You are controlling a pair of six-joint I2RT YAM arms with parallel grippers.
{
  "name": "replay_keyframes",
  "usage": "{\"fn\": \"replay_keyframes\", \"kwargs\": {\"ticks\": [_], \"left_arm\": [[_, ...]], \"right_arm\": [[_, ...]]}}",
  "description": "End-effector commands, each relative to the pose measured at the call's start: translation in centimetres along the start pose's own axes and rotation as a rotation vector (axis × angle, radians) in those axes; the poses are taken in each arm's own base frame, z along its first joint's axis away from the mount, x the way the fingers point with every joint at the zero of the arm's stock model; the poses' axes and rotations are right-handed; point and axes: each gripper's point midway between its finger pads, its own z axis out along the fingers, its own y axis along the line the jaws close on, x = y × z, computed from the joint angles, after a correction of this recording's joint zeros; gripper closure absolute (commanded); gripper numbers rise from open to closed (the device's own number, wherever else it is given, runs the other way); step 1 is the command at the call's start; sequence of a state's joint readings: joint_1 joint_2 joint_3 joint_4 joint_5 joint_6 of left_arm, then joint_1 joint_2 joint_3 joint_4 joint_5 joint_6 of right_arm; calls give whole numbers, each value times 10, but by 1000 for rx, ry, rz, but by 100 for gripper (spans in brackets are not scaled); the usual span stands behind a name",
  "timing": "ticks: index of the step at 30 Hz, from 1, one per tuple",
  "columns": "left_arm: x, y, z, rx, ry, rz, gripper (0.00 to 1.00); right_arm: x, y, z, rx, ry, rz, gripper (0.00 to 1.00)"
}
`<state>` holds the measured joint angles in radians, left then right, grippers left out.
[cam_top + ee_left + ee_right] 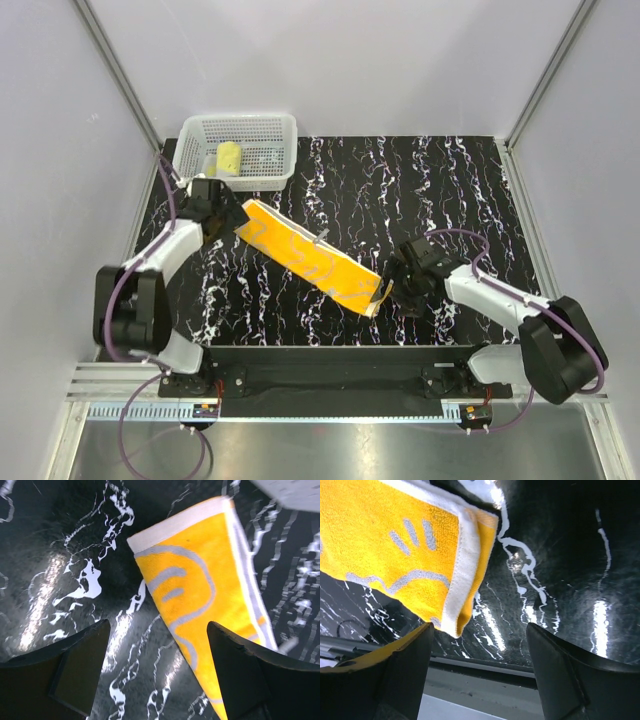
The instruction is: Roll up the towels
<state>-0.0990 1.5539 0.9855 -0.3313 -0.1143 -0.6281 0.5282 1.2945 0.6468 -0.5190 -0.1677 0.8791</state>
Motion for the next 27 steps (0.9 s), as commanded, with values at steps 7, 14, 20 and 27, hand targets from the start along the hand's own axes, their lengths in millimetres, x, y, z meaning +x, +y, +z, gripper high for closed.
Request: {"fn": "replay_keyframes", "kwargs": {"ticks": [7,14,20,27], "left_arm": [[17,-42,-79,186,-112,100,16],[68,-47,-95,249,-44,130,17],[78,-45,-101,257,-27,147,17],[90,-70,-114,332,-13,195,17]], "right_arm": [[-22,-18,17,103,-89,-10,23],[-24,-9,35,62,-81,28,41],[-26,-9,34,52,-102,31,58],[-26,-9,32,44,-108,33,89]]}}
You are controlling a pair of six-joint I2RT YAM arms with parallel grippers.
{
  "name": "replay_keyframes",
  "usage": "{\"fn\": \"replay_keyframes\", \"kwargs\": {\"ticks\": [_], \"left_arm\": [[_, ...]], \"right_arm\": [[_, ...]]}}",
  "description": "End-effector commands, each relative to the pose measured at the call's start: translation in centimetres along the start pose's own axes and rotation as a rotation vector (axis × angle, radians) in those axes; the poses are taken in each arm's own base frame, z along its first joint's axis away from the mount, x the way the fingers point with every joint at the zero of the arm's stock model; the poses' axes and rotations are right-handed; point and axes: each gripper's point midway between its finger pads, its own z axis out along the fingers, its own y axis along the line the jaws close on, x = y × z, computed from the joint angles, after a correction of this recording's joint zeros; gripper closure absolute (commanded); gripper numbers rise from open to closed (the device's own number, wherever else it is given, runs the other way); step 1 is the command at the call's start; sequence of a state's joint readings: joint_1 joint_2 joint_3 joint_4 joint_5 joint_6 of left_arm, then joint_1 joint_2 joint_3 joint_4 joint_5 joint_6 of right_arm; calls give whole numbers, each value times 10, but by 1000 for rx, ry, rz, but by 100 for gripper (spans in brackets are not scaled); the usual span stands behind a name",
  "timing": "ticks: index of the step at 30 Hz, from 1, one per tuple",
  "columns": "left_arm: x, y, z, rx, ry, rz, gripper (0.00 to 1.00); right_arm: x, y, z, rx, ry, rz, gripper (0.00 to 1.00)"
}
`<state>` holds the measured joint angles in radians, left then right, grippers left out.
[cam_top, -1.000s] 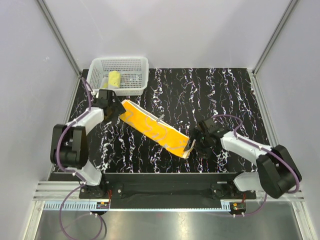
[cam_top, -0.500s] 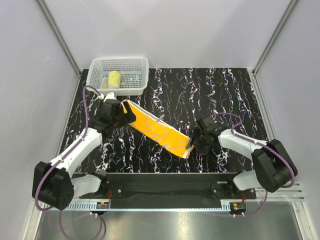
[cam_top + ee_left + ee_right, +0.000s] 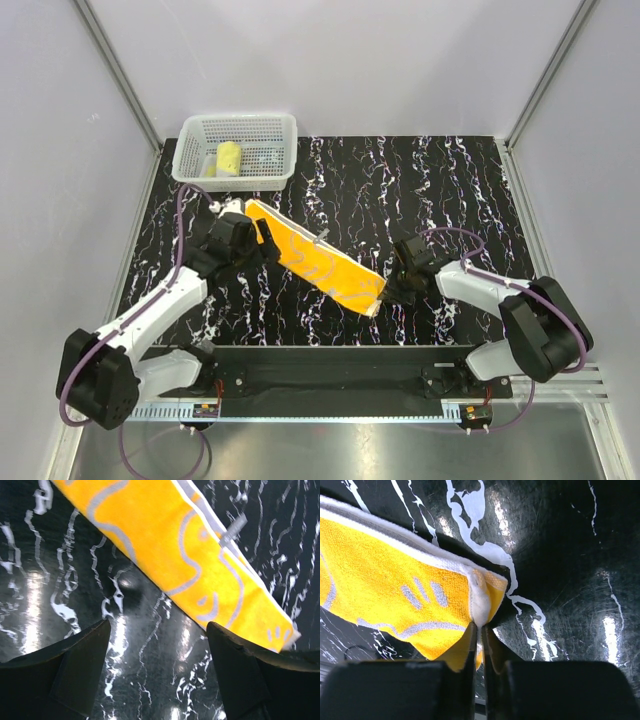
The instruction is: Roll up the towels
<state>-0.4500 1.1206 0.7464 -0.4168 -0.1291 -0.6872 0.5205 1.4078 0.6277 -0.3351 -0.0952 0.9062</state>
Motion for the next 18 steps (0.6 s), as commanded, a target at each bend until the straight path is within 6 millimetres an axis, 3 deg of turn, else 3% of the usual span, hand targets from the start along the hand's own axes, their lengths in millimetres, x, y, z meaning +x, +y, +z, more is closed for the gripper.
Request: {"fn": "replay_keyframes", "kwargs": {"ticks": [1,3,5,12,15,18], "left_arm": [[-10,-30,-8,85,-44,20,17],[0,-47,-7,134,-33,54,18],[9,-65,-9,200,-21,81,18],[59,-178,-42,691,31,165,19],[88,-205,-40,756,85,224,19],[112,-217,-28,775,144,226,19]], "right_arm": [[-1,-12,2,39,-19,4,92],[1,-13,-1,45,-16,5,100],[2,-15,-5,53,-13,2,100],[-5,-10,-33,50,-52,-19,100],[-9,-6,-44,46,-65,-19,100],[-14,0,-52,42,-77,-26,100]]}}
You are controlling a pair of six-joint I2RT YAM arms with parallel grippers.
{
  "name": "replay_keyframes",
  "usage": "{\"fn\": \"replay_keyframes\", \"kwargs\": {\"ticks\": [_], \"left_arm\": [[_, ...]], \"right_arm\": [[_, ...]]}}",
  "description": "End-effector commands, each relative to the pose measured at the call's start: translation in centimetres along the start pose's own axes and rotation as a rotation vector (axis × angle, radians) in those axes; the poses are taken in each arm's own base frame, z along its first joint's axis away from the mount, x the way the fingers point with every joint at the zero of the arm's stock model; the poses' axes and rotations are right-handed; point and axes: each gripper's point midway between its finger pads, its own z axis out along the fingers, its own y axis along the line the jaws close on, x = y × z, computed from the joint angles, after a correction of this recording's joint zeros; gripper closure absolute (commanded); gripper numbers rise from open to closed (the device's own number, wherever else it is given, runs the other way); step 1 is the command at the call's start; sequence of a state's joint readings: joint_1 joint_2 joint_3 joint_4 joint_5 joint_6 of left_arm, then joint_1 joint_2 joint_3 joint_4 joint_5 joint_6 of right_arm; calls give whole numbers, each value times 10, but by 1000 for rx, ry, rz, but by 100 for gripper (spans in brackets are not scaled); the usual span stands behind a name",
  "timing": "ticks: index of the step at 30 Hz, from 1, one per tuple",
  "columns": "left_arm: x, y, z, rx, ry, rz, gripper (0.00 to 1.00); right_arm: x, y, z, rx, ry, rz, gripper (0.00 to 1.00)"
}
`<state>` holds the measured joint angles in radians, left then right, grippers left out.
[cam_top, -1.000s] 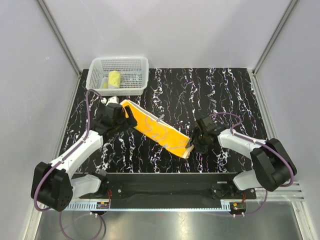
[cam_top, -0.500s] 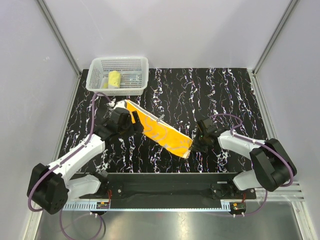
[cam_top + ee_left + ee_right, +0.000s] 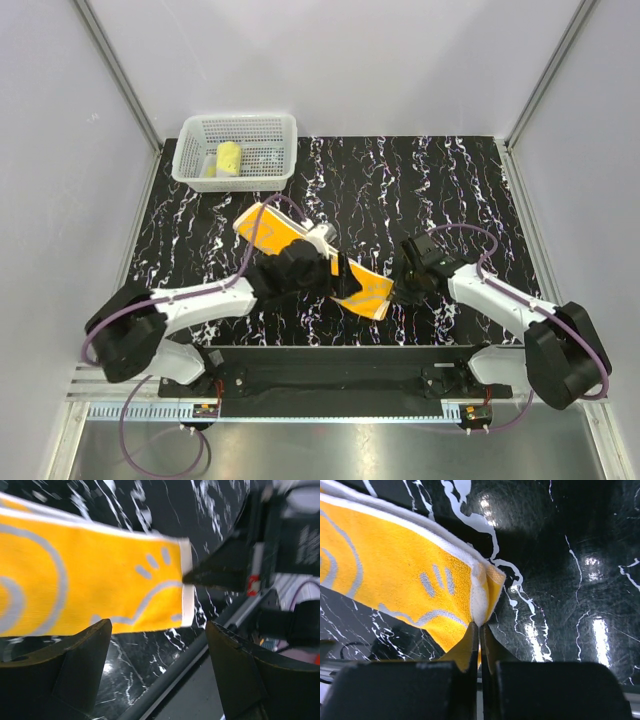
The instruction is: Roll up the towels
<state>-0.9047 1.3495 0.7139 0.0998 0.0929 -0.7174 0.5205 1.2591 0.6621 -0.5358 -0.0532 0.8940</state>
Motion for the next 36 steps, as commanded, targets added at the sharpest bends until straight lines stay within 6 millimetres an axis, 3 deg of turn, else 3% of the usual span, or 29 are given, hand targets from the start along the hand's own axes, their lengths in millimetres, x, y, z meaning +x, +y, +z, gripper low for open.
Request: {"fn": "replay_keyframes", "kwargs": {"ticks": [1,11,26,36], "left_arm": [[-8,-41,19,167,-37,-17,20],[14,-46,34,241,-4,-38,21],[36,-59,21,446,-12,-98,20],[25,-43,10,326,-58,0,21]], "right_arm": [[-15,7,-18,8,-54,-15,100],[-24,26,-31,-6,-40,-22,100],[-31,64,-9,-26,54,-18,100],[-25,84,11,12,103,-45,100]]}}
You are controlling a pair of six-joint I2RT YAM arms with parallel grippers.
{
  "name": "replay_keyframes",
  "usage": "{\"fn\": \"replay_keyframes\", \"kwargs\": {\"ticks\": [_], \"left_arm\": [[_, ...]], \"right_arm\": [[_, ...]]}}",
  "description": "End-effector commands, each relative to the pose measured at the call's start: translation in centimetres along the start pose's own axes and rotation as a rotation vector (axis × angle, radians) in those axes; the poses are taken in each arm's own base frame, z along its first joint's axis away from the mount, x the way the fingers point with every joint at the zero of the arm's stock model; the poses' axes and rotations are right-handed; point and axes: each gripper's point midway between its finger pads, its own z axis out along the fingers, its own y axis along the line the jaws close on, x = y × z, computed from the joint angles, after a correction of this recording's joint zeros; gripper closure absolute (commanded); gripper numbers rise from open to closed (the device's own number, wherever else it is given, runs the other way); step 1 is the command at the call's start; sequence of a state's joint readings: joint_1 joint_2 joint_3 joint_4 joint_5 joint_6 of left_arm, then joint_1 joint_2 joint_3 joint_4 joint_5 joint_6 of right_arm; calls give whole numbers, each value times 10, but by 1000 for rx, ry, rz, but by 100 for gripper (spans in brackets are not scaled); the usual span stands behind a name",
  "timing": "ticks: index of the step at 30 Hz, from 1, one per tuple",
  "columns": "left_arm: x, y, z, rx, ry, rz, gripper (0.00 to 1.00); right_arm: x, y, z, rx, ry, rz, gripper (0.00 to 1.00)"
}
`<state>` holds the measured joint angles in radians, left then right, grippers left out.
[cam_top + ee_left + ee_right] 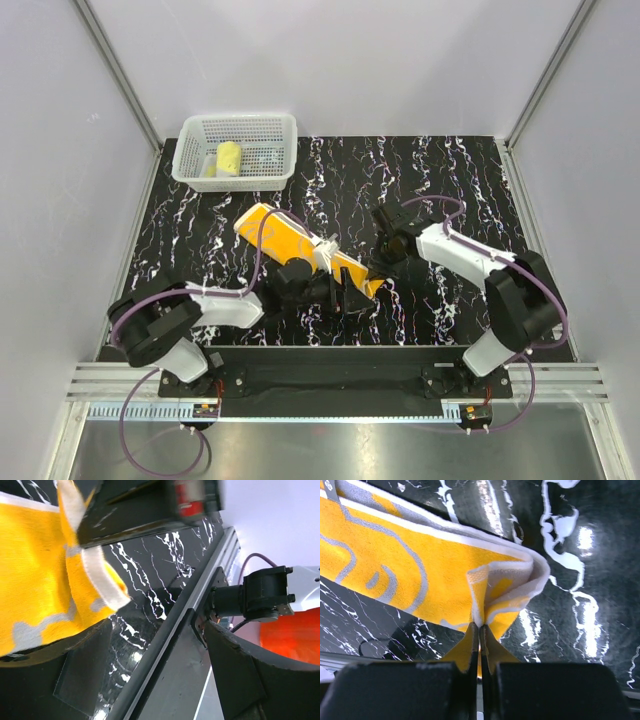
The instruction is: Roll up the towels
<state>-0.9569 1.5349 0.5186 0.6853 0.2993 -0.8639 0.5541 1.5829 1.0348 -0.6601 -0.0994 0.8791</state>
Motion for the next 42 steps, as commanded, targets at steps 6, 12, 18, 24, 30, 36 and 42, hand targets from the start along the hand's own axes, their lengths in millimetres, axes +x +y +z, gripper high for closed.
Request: {"fn": "replay_keyframes", "kwargs": {"ticks": [6,12,18,24,30,36,42], "left_arm": [[-35,-12,-28,-72,-119,178,21],[-37,-11,-36,-97,-128,205,20],[-38,-13,-37,-91,-131,198,20],[-48,-21,-42,-96,-155,218,20],[-50,-34,-37,-45,-137,247,20],[-46,-44,-12,-5,-74,278,24],[-38,-28,23,-30,4,256,28]], "right_arm": [[2,23,15,9,30,-21,100],[-1,32,25,13,34,-29,80],[-12,47,21,2,10,-51,65],[-18,56,18,-13,-2,-65,53],[-42,44,-13,33,-136,-87,47],[-70,-22,-47,32,-212,38,46],[-45,-60,-60,-19,-224,57,42]]}}
